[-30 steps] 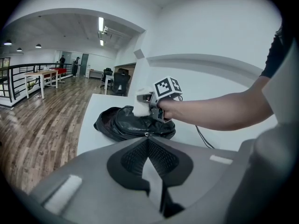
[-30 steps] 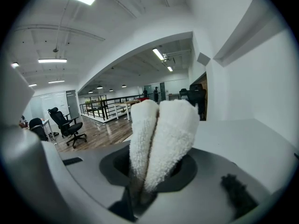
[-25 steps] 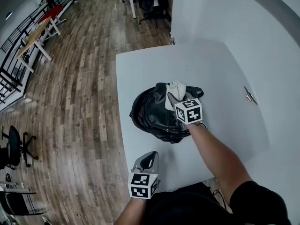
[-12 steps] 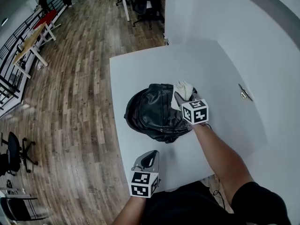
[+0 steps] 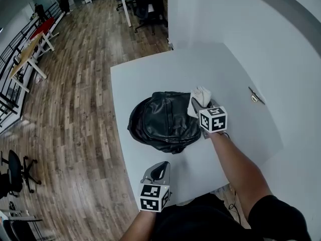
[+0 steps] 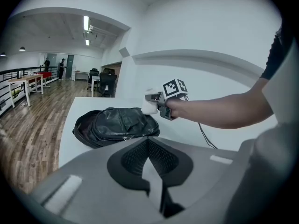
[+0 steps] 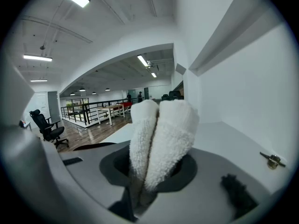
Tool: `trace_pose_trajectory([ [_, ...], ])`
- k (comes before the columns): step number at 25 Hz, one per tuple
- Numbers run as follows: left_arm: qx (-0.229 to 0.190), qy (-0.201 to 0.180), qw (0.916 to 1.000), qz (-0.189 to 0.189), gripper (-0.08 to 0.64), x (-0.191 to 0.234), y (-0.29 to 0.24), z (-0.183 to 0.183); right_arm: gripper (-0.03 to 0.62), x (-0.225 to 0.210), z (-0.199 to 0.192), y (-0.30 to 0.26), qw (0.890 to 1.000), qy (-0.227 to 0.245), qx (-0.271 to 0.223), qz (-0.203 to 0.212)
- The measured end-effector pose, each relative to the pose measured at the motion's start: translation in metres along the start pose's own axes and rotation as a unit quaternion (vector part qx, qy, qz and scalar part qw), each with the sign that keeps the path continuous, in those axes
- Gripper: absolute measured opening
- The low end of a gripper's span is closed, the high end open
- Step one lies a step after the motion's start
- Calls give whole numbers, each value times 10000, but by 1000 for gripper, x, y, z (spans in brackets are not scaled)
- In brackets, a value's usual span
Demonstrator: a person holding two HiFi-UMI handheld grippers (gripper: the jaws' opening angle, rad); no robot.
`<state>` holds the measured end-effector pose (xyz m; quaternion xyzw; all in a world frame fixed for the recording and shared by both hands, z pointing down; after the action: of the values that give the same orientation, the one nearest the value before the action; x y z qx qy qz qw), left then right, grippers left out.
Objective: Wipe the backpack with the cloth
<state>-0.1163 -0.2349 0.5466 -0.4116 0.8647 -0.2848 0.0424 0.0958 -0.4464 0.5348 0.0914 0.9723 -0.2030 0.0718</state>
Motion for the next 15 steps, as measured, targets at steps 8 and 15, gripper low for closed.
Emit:
trace_pose_trajectory([
  [8,-4,-95,9999,-125,8,-13,-2,3,97,-30,5,24,9996,-9,-70,-289],
  [15,-49,-149,9997,-189,8,-22,-3,7,97,-50,2,42,9988,-2,-83,-486],
])
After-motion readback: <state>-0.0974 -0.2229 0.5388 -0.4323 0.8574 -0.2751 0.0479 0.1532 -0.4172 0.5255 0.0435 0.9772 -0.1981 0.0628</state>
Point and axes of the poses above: the fingertips, and each gripper's own axes: y backward along the fingers, x to its left, z out of its top, the point moved 1 cm from there along y, backward along the fingers, and after that the axes turned 8 degrees about -y, right-handed, at the moved point
